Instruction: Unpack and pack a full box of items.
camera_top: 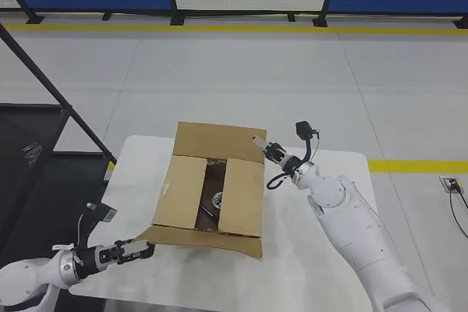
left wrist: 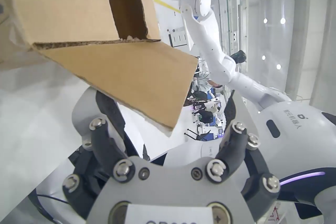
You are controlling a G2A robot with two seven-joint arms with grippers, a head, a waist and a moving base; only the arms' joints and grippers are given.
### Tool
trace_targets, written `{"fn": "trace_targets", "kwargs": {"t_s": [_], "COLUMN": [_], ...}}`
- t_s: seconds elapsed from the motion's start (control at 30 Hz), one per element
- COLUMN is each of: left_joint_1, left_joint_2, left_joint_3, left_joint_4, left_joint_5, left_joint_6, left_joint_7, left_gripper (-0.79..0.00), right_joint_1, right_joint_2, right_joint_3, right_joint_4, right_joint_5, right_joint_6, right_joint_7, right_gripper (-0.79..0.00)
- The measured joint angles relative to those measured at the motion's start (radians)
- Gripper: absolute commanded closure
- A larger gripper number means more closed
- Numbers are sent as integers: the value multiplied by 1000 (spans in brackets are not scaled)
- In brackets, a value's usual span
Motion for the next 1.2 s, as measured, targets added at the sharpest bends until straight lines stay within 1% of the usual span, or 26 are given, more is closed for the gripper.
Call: {"fn": "trace_targets", "kwargs": {"t_s": [0.13,0.27,0.47,0.57,0.87,1.07,1.2], "left_joint_1": [-4,0,-1,-4,-23,-37,-44], "left_joint_2": [-1,-4,-13,-16,-24,-30,-34], "left_joint_3": [4,19,56,75,118,160,183], "left_joint_4": [-12,-34,-60,-72,-92,-107,-111], "left_joint_5": [-16,-13,13,41,119,214,248], "left_joint_6": [5,7,20,27,44,43,44], "left_joint_7": [52,130,277,339,482,575,603], "left_gripper": [-785,-785,-785,-785,-785,-785,-785], "right_joint_1": [45,82,114,124,131,130,132], "right_joint_2": [-18,-34,-42,-40,-21,-7,-1], "right_joint_3": [5,16,46,60,90,96,96], "right_joint_4": [108,204,297,321,311,266,239], "right_joint_5": [122,234,365,403,432,432,445], "right_joint_6": [-83,-162,-273,-316,-395,-408,-408], "right_joint_7": [83,175,297,346,433,520,599], "right_gripper": [-785,-785,-785,-785,-785,-785,-785]}}
